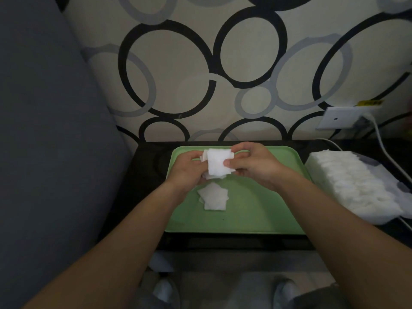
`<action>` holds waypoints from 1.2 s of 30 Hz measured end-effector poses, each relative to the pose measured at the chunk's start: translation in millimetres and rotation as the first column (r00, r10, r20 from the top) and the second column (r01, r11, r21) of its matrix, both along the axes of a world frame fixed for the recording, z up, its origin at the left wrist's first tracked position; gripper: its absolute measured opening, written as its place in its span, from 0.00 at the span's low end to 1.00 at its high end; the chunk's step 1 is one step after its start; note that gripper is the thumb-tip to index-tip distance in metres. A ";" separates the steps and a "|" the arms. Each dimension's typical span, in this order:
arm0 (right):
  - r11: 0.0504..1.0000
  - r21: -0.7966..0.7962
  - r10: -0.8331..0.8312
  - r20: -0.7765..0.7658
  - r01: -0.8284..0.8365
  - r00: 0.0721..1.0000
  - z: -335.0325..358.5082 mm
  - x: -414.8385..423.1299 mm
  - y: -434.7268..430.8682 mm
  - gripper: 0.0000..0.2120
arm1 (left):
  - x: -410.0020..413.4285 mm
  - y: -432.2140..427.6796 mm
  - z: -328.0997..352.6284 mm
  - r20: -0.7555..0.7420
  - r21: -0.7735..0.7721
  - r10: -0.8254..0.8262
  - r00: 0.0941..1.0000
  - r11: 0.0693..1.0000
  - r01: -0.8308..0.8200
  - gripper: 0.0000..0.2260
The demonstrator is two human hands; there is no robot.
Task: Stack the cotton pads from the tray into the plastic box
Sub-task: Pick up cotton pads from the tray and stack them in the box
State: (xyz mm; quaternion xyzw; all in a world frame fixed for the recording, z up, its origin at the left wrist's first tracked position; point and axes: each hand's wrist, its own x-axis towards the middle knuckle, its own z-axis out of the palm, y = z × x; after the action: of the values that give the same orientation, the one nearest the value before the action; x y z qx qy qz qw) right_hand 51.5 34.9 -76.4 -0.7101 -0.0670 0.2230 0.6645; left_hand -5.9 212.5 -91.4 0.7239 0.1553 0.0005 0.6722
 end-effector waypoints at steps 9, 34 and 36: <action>0.993 -0.098 -0.055 0.095 0.064 0.994 2.5 -1.2 1.3 0.17 | 2.7 -0.5 -0.4 -0.040 -0.146 -0.038 0.998 0.989 0.032 0.08; 0.982 0.017 0.182 0.117 -0.186 0.976 23.8 0.0 -23.8 0.10 | 1.4 3.7 -4.6 -0.110 -0.064 -0.045 0.993 0.997 0.038 0.20; 0.969 -0.137 0.230 0.188 -0.206 0.955 23.9 -3.2 -18.7 0.09 | 0.6 -0.9 -2.8 -0.090 -0.065 -0.084 0.992 0.995 0.078 0.17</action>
State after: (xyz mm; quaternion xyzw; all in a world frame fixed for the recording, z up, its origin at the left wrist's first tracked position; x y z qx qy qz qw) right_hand 48.3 16.3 -52.5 -0.7548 -0.1990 0.2252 0.5831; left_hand -5.3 211.6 -94.2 0.7077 0.1569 -0.0652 0.6858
